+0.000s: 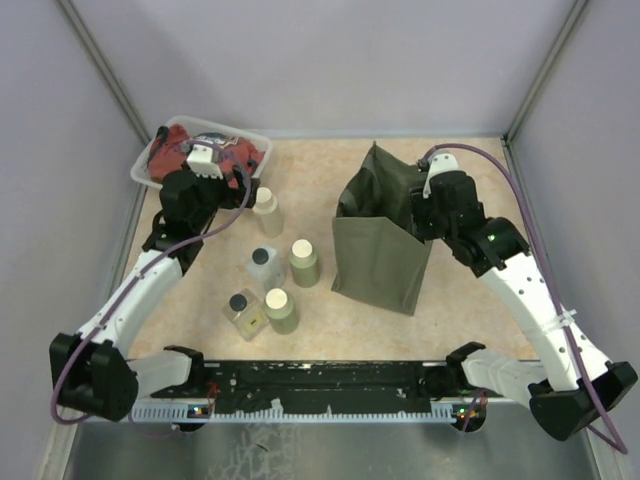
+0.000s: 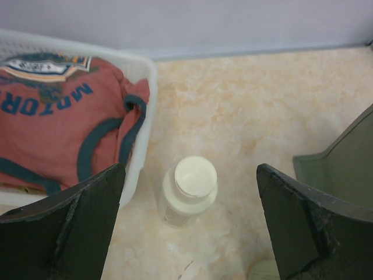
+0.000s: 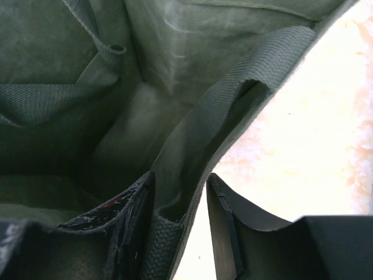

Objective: Place the personal care products into the canvas bag

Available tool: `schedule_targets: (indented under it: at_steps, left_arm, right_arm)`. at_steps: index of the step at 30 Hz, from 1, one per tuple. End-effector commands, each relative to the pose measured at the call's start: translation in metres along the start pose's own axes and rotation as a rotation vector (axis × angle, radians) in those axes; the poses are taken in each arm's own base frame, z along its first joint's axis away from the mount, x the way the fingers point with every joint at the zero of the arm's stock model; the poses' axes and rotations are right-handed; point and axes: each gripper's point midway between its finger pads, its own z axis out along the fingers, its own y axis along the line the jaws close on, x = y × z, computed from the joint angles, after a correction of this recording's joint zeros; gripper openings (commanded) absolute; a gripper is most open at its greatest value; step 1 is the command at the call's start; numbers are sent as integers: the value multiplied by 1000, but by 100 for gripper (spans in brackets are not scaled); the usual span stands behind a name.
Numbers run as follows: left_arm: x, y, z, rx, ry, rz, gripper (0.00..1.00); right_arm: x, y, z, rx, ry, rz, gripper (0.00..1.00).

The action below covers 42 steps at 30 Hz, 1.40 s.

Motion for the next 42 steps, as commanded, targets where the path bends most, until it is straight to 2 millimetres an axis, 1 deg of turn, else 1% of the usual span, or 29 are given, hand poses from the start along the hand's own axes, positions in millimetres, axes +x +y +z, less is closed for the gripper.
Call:
schedule_targets:
  at_steps: [1, 4, 9, 16, 20, 23, 26, 31, 34, 36, 37, 40, 42]
  left_arm:
    - [34, -2, 14, 7, 116, 20, 100]
    - [47, -3, 24, 7, 153, 24, 100]
    - [67, 5, 37, -34, 216, 17, 100]
    - [98, -2, 57, -6, 310, 10, 100]
    - [117, -4, 61, 2, 380, 20, 100]
    - [123, -4, 64, 6, 424, 38, 100]
    - [129, 1, 67, -17, 467, 52, 99]
    - [146, 3, 71, -22, 532, 59, 95]
    - [160, 4, 74, -19, 581, 54, 92]
    - [170, 4, 73, -21, 629, 43, 86]
    - [173, 3, 73, -19, 642, 39, 80]
    - [178, 1, 75, -6, 657, 29, 48]
    - [178, 0, 75, -1, 657, 24, 26]
  right_arm:
    - [-1, 3, 1, -12, -16, -10, 42]
    - [1, -1, 0, 3, -21, -11, 42]
    - [3, -7, -4, 25, -35, -16, 43]
    - [6, -11, -7, 46, -29, -21, 43]
    - [7, -12, -8, 49, -24, -20, 44]
    - [8, -13, -8, 54, -24, -15, 44]
    - [9, -13, -6, 56, -25, -14, 45]
    - [11, -13, -3, 58, -15, -23, 46]
    - [13, -14, -2, 67, -7, -27, 46]
    - [13, -15, -2, 71, -8, -29, 46]
    - [13, -15, -3, 72, -10, -30, 46]
    - [12, -16, -3, 72, -13, -28, 46]
    - [13, -16, -3, 74, -11, -31, 46]
